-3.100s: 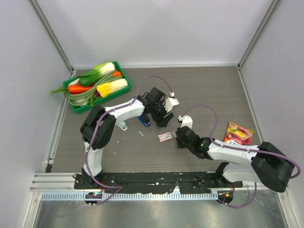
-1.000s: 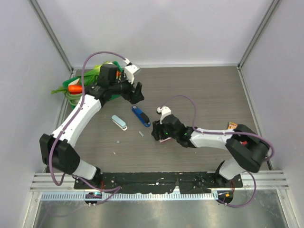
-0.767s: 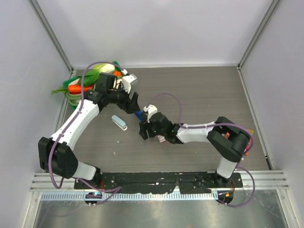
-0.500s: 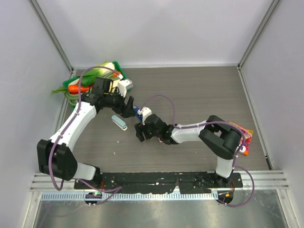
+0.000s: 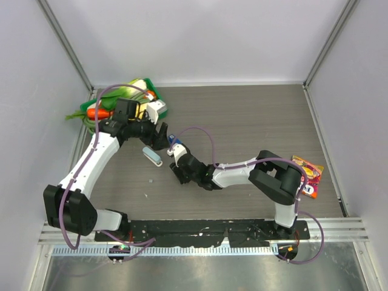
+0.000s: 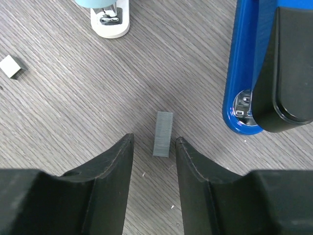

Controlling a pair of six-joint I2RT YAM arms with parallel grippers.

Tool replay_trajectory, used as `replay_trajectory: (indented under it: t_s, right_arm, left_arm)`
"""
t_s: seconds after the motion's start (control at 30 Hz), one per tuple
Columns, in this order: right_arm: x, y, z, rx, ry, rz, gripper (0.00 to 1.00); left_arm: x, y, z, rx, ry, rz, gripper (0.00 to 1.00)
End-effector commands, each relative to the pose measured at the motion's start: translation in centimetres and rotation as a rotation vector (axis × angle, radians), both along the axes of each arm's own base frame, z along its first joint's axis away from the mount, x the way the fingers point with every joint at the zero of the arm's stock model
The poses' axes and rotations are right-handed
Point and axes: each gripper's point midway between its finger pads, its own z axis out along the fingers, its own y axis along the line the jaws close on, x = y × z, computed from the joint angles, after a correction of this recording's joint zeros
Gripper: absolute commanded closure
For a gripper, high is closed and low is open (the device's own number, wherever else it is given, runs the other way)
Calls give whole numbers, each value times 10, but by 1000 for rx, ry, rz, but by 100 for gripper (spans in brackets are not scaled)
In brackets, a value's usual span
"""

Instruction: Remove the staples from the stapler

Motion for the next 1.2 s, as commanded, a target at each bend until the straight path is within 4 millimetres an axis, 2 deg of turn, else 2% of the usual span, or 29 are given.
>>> replay_trajectory:
  t_s: [0.0, 0.1, 0.13, 0.2, 0.3, 0.33, 0.37, 0.4, 0.43, 0.47, 0.5, 0.53, 0.57, 0.6, 0.67, 0.7, 0.73, 0.77, 0.83, 0.9, 0.93, 1.0, 1.07, 1.1, 1.13, 1.17]
  right_arm:
    - [6, -3, 3, -33, -31, -25, 58]
    - [4, -3, 3, -39, -26, -23, 68]
    - [4, -3, 3, -39, -24, -22, 77]
    - [4, -3, 5, -33, -17, -34, 87]
    - [6, -5, 19, -7, -13, -56, 96]
    - [7, -3, 33, 28, -15, -57, 98]
    - [8, -5, 40, 48, -5, -63, 99]
    - [5, -6, 42, 72, 33, -62, 99]
    - [10, -10, 50, 95, 41, -75, 99]
    - [12, -13, 65, 132, 42, -85, 99]
    - [8, -15, 69, 151, 67, -73, 99]
    - [15, -22, 76, 186, 84, -100, 99]
    - [15, -24, 95, 241, 89, -94, 99]
    - [10, -25, 99, 279, 130, -61, 99]
    - [13, -32, 117, 378, 211, -42, 99]
    - [15, -36, 130, 422, 230, -42, 99]
    - [4, -34, 140, 479, 310, 10, 99]
    - [16, -46, 145, 514, 334, -16, 99]
    - [10, -51, 164, 573, 384, 31, 99]
    - [11, -55, 178, 621, 421, 48, 99]
    - [2, -54, 187, 643, 453, 100, 99]
    - [3, -52, 200, 697, 477, 120, 99]
    - [0, -47, 210, 740, 509, 171, 99]
    - [-1, -46, 214, 773, 560, 163, 99]
    - [0, -43, 211, 782, 590, 164, 99]
    - [-3, -41, 217, 808, 604, 200, 99]
  left_arm:
    - [-3, 4, 10, -1, -35, 3, 22]
    - [-2, 5, 10, 3, -44, 2, 23]
    - [-1, 4, 8, 5, -44, 3, 23]
    - [1, 6, 9, 13, -59, 9, 23]
    - [4, 6, 7, 15, -74, 5, 23]
    - [6, 5, 8, 13, -89, 1, 23]
    - [9, 4, 12, 6, -120, -1, 23]
    - [10, 3, 15, 0, -138, -8, 23]
    - [12, 2, 20, -8, -163, -14, 23]
    - [17, 0, 29, -21, -208, -19, 24]
    - [20, -2, 40, -34, -240, -26, 25]
    - [21, -4, 47, -48, -257, -38, 26]
    - [20, -9, 54, -72, -258, -60, 27]
    - [23, -13, 64, -90, -271, -72, 28]
    - [20, -21, 74, -113, -307, -146, 30]
    - [22, -22, 81, -109, -338, -175, 31]
    - [21, -23, 85, -103, -359, -198, 32]
    - [20, -24, 88, -92, -381, -222, 32]
    - [22, -21, 104, -37, -521, -292, 32]
    - [24, -15, 109, 77, -641, -368, 31]
    - [20, -17, 112, 124, -700, -414, 30]
    - [20, -12, 103, 255, -816, -508, 29]
    - [11, -18, 118, 297, -985, -565, 32]
    - [6, -22, 96, 300, -1006, -601, 34]
    - [2, -24, 129, 324, -1226, -592, 35]
    - [-2, -26, 98, 344, -1247, -638, 37]
